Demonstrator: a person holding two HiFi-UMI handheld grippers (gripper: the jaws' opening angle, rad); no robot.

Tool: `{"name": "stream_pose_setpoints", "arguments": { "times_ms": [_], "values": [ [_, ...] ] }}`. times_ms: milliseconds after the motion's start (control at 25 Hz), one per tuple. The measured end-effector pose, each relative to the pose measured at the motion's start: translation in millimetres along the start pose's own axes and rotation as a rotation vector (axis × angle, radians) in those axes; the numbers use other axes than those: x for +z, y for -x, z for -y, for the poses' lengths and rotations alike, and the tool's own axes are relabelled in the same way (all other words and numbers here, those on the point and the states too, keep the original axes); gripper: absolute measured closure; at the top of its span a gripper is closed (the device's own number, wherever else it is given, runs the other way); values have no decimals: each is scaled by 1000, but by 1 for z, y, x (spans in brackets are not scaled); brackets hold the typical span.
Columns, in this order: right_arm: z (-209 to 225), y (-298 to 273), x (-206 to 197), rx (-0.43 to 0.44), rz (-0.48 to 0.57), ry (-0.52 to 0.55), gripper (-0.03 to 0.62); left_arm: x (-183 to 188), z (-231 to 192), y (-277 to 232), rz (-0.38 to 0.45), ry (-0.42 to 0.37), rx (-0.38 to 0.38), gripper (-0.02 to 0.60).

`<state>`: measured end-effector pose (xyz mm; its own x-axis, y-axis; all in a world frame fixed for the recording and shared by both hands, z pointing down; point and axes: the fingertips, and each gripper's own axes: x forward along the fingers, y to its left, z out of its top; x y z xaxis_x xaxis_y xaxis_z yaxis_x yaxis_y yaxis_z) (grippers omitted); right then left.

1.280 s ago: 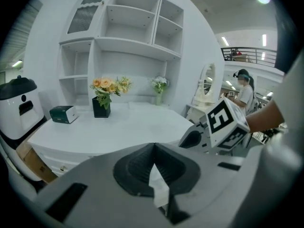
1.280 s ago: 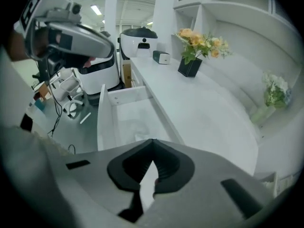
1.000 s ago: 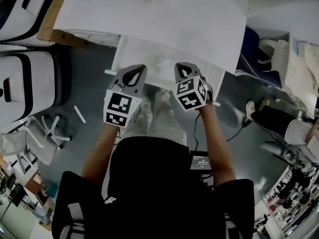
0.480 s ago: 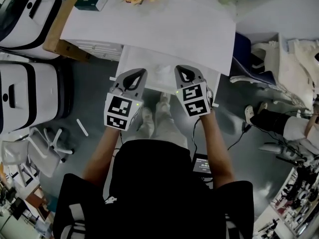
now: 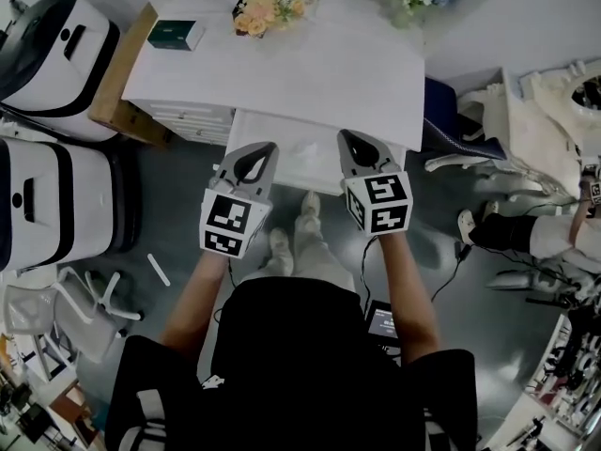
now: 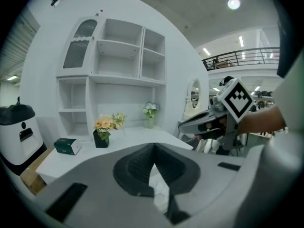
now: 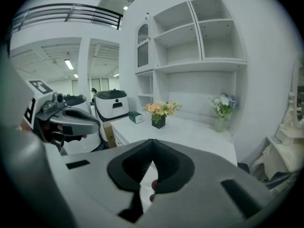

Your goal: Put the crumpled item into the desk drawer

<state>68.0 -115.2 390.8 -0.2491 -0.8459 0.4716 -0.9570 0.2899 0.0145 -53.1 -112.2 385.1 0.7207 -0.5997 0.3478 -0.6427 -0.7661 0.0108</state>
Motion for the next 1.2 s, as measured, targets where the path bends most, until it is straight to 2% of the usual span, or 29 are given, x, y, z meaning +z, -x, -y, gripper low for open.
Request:
{"name": "stream_pose_setpoints", "arguments": {
  "times_ms": [520, 880, 1200],
  "values": [
    [-19, 56, 52, -25, 158, -26, 599, 56, 13, 24, 125, -36, -25, 575],
    [-4, 87, 79, -40, 223, 1, 599, 98, 32, 20, 194, -50, -30, 575],
    [19, 118, 103, -23, 284, 1, 599, 134, 55, 19, 219, -73, -12, 575]
  ]
}}
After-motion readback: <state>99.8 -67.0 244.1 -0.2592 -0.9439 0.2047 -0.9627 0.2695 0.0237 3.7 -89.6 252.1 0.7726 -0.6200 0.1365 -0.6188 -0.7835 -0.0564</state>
